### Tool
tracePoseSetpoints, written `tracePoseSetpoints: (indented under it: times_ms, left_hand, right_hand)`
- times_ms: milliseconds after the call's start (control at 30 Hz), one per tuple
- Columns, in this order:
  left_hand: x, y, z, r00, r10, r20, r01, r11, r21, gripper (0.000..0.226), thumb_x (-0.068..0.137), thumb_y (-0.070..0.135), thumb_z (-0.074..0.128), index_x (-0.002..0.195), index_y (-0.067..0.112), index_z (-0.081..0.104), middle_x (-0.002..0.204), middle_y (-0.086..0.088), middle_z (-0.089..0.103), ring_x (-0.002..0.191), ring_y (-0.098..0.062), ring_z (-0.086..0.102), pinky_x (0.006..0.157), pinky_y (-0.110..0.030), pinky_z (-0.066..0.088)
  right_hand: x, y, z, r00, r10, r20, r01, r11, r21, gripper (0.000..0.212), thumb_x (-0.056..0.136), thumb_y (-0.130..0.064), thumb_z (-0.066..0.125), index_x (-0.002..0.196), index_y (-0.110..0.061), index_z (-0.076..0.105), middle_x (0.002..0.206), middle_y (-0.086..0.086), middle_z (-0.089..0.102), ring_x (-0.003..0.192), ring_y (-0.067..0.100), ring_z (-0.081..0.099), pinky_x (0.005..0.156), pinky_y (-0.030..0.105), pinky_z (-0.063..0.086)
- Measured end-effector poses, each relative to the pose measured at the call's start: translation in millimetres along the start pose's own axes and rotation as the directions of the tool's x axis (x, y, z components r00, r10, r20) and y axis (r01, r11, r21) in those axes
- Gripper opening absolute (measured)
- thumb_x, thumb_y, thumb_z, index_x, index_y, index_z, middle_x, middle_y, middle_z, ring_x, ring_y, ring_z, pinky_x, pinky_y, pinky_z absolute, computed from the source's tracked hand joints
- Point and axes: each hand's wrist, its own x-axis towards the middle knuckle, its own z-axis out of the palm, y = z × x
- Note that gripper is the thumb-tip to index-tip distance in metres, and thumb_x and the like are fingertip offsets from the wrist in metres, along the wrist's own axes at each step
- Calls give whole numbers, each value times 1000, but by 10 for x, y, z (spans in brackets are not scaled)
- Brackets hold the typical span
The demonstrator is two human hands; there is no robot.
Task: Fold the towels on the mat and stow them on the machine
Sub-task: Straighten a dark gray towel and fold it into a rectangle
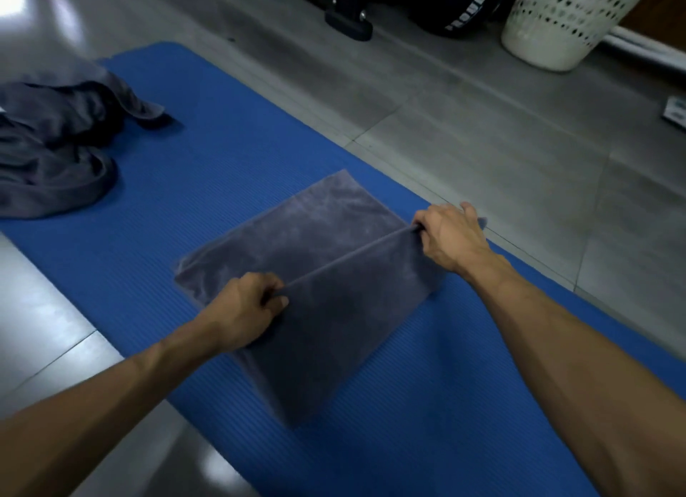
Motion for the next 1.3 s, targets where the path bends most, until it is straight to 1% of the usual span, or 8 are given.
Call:
tracePoseSetpoints:
  times_ms: [333, 700, 900, 967, 1033, 1133, 1200, 1300]
  left_hand:
    - [567, -689, -596, 978, -8, -206, 49, 980, 194, 7, 94, 29, 53, 94, 24, 57, 92, -5, 67, 92, -33, 61, 79, -42, 49]
    - [815, -1039, -619, 973, -202, -112, 231, 841, 489, 22, 94, 31, 43, 112, 24, 54, 103, -4, 63, 94, -27, 62, 65, -33, 42]
    - [1027, -808, -282, 964, 211, -159, -83, 813, 576, 48, 70, 29, 53, 115, 15, 60, 116, -7, 60, 106, -32, 58, 84, -42, 46]
    - [1082, -749, -84, 980, 186, -70, -126, 851, 509, 64, 84, 41, 33, 141, 13, 44, 146, -6, 44, 136, -30, 39, 109, -46, 33]
    - [1093, -800, 84, 995, 93, -23, -68, 856, 512, 79, 92, 60, 16, 153, 10, 18, 161, -5, 16, 149, -26, 8, 120, -48, 7]
    - [1053, -846, 131, 997, 72, -5, -56, 824, 564, 98, 86, 77, 9, 153, 6, 7, 162, -10, 3, 149, -26, -5, 119, -48, -2]
    - [1059, -843, 117, 997, 69, 16, -67, 831, 552, 108, 79, 85, 8, 153, 8, -5, 160, -8, -12, 148, -25, -15, 119, -48, -6]
    - [1075, -825, 114, 997, 70, 17, -68, 841, 536, 118, 70, 92, 12, 149, 10, -19, 156, -4, -25, 145, -23, -25, 118, -48, -10]
  right_hand:
    - [1188, -796, 69, 998, -39, -44, 41, 998, 53, 17, 90, -5, 47, 89, -20, 55, 88, -1, 55, 99, 25, 53, 113, 52, 18]
    - [1818, -1258, 476, 988, -142, 66, 144, 989, -29, 21, 90, -10, 48, 105, -19, 59, 94, 1, 59, 107, 23, 48, 116, 51, 13]
    - [1754, -1256, 672, 996, 65, -68, -69, 996, -51, 42, 96, -38, 51, 129, -13, 47, 141, 11, 41, 140, 29, 25, 118, 56, 5]
    - [1560, -1383, 688, 977, 127, -173, -90, 974, 206, 43, 97, -40, 48, 130, -12, 47, 144, 11, 40, 140, 29, 28, 119, 55, 14]
    - [1265, -1582, 789, 987, -49, -152, 106, 913, 393, 43, 98, -40, 42, 132, -14, 50, 141, 9, 47, 133, 26, 40, 113, 52, 29]
    - [1001, -1622, 993, 893, -446, 57, 422, 875, 237, 62, 97, -53, 22, 153, -26, 25, 162, 1, 18, 150, 18, 11, 121, 48, 7]
    - [1266, -1354, 1064, 911, -400, 102, 383, 912, 147, 64, 97, -59, 15, 155, -33, 9, 164, -5, 3, 150, 13, -4, 120, 51, -4]
    - [1781, -900, 1059, 978, -79, 191, 62, 993, 96, 66, 97, -63, 11, 155, -35, -1, 164, -5, -7, 150, 16, -9, 117, 55, -11]
